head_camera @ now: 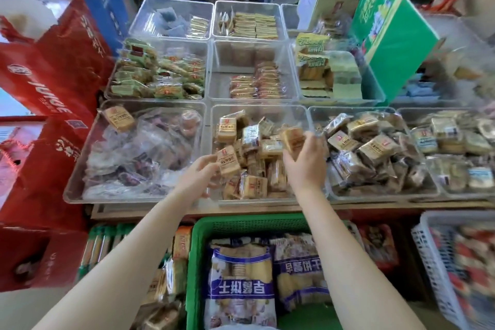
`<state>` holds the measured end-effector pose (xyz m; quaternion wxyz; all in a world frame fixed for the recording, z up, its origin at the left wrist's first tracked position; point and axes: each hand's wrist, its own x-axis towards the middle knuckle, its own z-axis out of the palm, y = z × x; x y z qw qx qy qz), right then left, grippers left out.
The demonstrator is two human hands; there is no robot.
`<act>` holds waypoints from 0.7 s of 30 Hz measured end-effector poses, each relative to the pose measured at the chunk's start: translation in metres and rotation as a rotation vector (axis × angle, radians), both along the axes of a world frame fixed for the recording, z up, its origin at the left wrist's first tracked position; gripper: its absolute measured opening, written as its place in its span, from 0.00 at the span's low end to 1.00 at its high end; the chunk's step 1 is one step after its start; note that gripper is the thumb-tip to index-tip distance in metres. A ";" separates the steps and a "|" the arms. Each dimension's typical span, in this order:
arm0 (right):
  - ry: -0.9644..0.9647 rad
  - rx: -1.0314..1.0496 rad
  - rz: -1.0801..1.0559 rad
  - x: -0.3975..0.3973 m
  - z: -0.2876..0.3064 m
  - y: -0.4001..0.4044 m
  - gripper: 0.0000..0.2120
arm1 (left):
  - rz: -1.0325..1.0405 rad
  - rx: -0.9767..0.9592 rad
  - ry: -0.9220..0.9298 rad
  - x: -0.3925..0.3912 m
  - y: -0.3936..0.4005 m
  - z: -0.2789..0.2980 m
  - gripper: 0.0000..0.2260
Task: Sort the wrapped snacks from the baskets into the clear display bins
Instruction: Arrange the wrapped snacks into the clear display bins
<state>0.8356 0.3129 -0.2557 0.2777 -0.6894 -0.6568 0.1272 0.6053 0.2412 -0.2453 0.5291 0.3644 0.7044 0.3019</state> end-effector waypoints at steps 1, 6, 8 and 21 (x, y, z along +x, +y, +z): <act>-0.048 -0.029 -0.037 0.006 -0.002 0.008 0.22 | 0.008 0.009 0.038 0.000 -0.002 -0.002 0.10; -0.280 -0.130 0.064 -0.019 -0.014 0.013 0.10 | 0.065 -0.012 0.123 -0.018 -0.006 -0.015 0.07; -0.169 -0.057 0.220 -0.058 -0.019 0.002 0.07 | 0.079 -0.005 0.193 -0.036 -0.010 -0.017 0.08; -0.298 -0.249 0.485 -0.226 -0.059 -0.002 0.27 | -0.140 -0.028 1.024 -0.185 0.008 -0.023 0.28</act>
